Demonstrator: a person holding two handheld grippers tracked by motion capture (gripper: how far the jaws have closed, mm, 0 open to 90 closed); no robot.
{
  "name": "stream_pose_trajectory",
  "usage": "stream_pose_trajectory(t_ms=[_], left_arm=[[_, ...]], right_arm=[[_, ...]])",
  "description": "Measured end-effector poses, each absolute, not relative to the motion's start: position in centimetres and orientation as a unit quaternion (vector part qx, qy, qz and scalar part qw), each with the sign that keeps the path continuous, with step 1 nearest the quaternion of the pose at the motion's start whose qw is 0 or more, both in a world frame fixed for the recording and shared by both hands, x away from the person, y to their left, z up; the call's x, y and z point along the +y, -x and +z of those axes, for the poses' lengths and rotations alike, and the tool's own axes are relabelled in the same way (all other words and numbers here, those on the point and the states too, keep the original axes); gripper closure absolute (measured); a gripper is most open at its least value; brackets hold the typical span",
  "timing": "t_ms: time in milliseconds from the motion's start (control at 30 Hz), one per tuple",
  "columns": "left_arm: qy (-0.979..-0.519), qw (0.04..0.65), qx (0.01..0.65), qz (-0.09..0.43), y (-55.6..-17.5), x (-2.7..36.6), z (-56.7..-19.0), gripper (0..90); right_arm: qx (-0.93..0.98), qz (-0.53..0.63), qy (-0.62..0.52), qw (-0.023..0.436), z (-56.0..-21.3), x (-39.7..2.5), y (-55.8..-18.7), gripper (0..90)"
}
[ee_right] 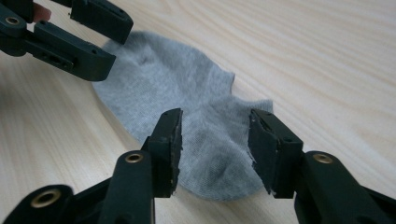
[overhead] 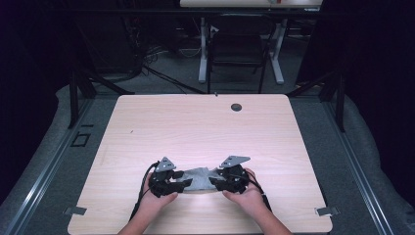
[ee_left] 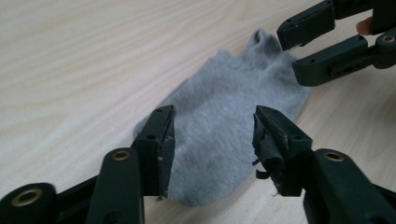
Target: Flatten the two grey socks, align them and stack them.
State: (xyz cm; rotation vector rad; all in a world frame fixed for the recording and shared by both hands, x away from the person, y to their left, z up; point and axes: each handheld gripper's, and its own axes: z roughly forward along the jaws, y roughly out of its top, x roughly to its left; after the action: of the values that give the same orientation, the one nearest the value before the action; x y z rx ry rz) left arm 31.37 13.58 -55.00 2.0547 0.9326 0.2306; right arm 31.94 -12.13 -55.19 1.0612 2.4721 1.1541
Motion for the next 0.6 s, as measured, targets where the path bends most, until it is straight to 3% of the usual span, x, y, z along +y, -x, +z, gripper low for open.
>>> stream_pose_trajectory(t_ms=[600], left_arm=[[-0.815,0.424,0.378,0.112,-27.9,17.5,-53.2,42.2]], right_arm=[[0.826,0.414,-0.358,0.135,-52.2,-15.5,-28.3,43.9]])
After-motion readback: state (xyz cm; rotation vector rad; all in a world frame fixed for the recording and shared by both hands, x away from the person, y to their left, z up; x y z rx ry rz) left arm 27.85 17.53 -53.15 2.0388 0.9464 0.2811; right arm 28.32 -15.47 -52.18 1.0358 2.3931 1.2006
